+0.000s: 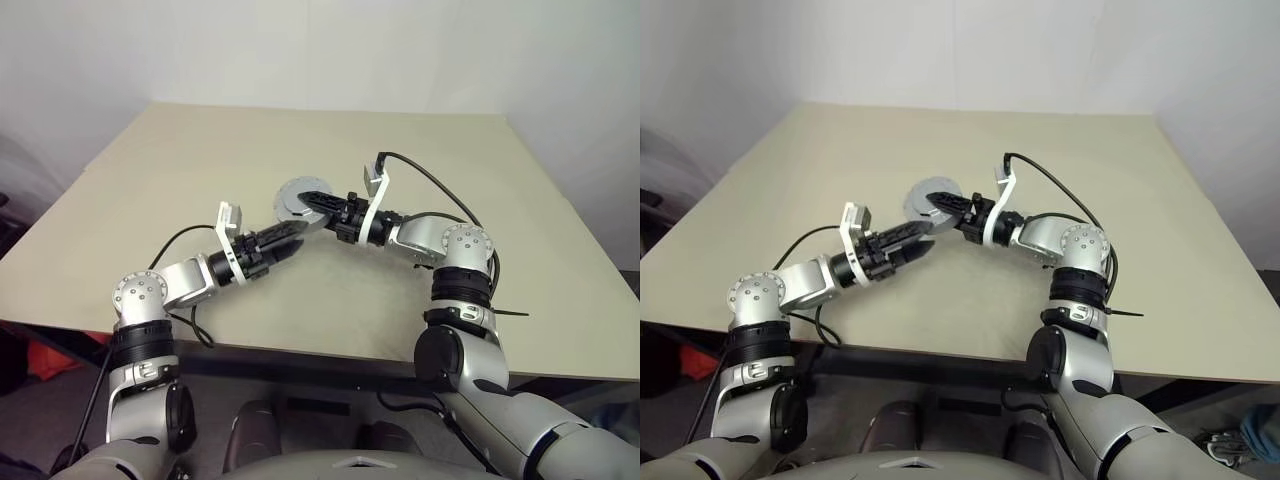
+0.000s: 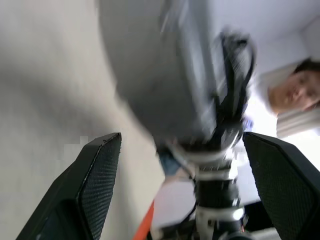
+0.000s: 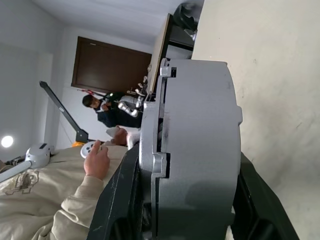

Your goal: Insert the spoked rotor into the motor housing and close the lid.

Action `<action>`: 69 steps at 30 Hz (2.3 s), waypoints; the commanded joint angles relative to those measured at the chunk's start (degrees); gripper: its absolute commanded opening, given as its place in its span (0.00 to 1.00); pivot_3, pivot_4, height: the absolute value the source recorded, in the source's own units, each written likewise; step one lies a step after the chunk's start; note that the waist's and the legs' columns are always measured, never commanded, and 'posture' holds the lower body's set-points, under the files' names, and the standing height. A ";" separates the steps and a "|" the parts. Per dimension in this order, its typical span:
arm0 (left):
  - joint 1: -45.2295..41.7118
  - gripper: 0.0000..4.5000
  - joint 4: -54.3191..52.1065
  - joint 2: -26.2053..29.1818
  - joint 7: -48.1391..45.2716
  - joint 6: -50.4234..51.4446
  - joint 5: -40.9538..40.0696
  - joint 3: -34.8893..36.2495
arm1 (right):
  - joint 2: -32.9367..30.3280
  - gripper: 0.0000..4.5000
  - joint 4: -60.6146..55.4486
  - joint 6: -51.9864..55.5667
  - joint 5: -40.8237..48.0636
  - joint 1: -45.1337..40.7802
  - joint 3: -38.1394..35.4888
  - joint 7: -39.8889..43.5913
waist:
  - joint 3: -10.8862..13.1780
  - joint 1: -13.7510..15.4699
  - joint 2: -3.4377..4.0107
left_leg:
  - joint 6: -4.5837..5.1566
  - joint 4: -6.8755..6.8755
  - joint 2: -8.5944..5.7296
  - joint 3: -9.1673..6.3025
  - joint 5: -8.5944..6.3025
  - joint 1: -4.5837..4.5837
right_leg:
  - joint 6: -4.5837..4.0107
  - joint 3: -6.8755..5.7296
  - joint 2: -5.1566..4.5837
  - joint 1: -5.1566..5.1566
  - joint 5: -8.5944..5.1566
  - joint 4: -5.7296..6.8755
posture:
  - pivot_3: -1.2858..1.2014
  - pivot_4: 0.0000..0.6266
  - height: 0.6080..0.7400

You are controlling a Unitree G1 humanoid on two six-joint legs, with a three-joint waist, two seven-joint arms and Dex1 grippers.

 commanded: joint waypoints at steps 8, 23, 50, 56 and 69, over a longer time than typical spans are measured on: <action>-5.08 0.91 7.25 -1.07 0.26 -8.02 -0.70 3.62 | -0.49 0.46 -2.24 -0.83 2.13 -1.09 0.76 2.13 | 0.00 0.14 0.00 | 0.00 0.01 0.00 0.00 0.00 -0.02 | 0.03 0.00 0.00 0.00 0.03 -0.01 | 0.52 0.00 1.00; -9.56 0.56 15.10 -2.81 -2.39 -11.38 3.77 1.27 | -1.00 0.46 -2.72 -1.56 2.39 -0.89 1.28 2.03 | 0.00 0.15 -0.01 | 0.01 0.03 0.01 -0.01 0.00 -0.03 | 0.00 -0.01 0.00 0.01 0.04 0.00 | 0.52 0.00 1.00; -8.17 0.49 14.09 -3.03 -1.38 -12.00 4.23 2.88 | -2.17 0.91 -4.65 -4.79 -1.46 0.32 6.59 4.92 | -0.01 0.16 -0.01 | 0.01 0.12 0.02 -0.01 0.00 -0.03 | -0.05 -0.01 -0.01 0.03 0.05 0.06 | 0.52 0.00 1.00; -7.85 0.49 13.56 -3.24 -0.82 -13.18 4.87 3.21 | -2.08 0.99 -4.91 -6.38 -2.77 0.60 7.76 4.69 | -0.01 0.18 -0.01 | 0.01 0.12 0.01 -0.01 0.00 -0.03 | -0.05 -0.01 -0.02 0.03 0.05 0.07 | 0.52 0.00 1.00; -6.99 0.49 17.12 -0.01 6.48 -38.80 10.21 14.81 | -3.05 0.99 -2.06 -13.94 -9.85 1.20 9.49 4.26 | -0.01 0.07 -0.02 | 0.02 0.13 0.04 -0.02 0.00 -0.03 | -0.04 -0.02 0.01 0.02 0.06 0.07 | 0.52 0.00 1.00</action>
